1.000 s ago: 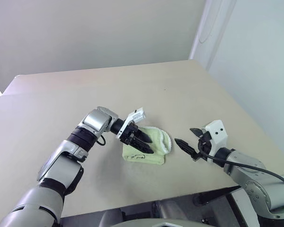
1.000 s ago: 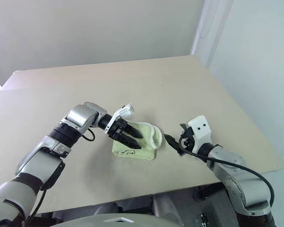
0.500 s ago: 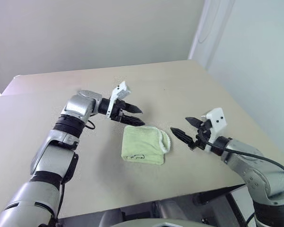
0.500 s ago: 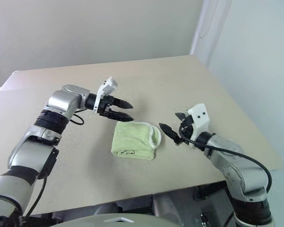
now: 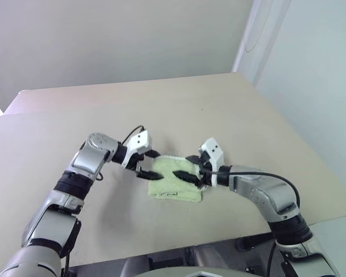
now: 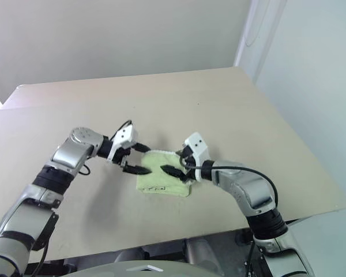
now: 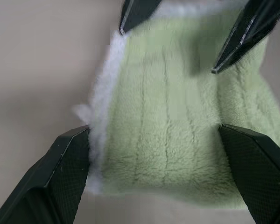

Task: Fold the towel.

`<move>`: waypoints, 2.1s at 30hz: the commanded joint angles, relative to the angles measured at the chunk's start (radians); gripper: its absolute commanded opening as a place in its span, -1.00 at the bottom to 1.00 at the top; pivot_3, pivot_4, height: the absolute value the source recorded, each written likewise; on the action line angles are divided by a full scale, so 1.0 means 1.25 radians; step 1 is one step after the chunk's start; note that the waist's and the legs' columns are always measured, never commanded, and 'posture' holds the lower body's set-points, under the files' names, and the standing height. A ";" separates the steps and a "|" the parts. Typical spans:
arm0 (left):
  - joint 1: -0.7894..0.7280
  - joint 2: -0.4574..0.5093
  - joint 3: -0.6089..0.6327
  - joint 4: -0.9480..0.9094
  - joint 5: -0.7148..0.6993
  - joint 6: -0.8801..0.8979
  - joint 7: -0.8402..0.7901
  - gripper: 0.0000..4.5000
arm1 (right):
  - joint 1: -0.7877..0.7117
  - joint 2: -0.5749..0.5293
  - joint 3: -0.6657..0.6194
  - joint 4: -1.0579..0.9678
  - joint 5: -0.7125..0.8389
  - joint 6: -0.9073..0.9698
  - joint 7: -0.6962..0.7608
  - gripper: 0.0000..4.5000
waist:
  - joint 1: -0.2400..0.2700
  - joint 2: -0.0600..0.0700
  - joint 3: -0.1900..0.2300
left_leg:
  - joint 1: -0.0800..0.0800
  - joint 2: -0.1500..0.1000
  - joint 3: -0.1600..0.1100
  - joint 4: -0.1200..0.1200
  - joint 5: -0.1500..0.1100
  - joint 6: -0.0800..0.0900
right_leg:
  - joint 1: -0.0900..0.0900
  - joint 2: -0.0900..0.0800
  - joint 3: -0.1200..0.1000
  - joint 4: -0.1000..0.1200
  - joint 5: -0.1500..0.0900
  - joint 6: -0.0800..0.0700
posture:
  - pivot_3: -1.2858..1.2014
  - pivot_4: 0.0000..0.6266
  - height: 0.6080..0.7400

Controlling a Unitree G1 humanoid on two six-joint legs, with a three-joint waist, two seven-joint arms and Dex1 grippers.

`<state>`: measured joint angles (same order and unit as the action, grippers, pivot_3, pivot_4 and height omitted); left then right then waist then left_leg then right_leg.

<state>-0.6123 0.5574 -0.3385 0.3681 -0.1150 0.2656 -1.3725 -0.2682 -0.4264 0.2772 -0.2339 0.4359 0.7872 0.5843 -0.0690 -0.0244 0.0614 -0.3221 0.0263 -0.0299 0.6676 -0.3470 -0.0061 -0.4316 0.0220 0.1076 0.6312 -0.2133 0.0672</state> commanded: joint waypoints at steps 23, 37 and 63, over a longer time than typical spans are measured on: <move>-0.038 0.011 0.129 0.136 -0.058 -0.134 -0.013 0.99 | 0.000 -0.038 -0.079 -0.106 -0.016 -0.050 0.091 0.89 | -0.002 0.002 -0.009 | 0.001 0.000 -0.002 -0.001 0.000 0.000 | 0.001 0.002 0.000 0.001 0.000 0.000 | 0.03 -1.00 0.57; 0.064 0.121 0.185 -0.081 -0.122 0.021 -0.030 0.99 | 0.015 -0.150 0.072 -0.155 -0.114 -0.212 0.256 0.89 | 0.000 0.001 -0.008 | 0.002 0.000 -0.002 0.000 0.000 0.000 | 0.000 0.001 -0.001 0.000 -0.002 -0.003 | 0.03 -1.00 0.57; 0.076 0.128 0.147 -0.153 -0.100 0.050 0.006 1.00 | -0.005 -0.131 0.194 0.047 -0.445 -0.379 0.189 0.49 | -0.003 0.000 -0.008 | 0.005 0.000 -0.002 0.001 0.001 -0.001 | 0.005 0.001 0.000 0.000 -0.002 -0.003 | 0.03 -1.00 0.57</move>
<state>-0.4881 0.7161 -0.1547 0.1795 -0.2443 0.3382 -1.3699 -0.2571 -0.5843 0.5354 -0.2149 -0.0622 0.2972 0.8528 -0.0727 -0.0238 0.0513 -0.3155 0.0263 -0.0321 0.6688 -0.3458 -0.0078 -0.4253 0.0238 0.1073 0.6317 -0.2162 0.0637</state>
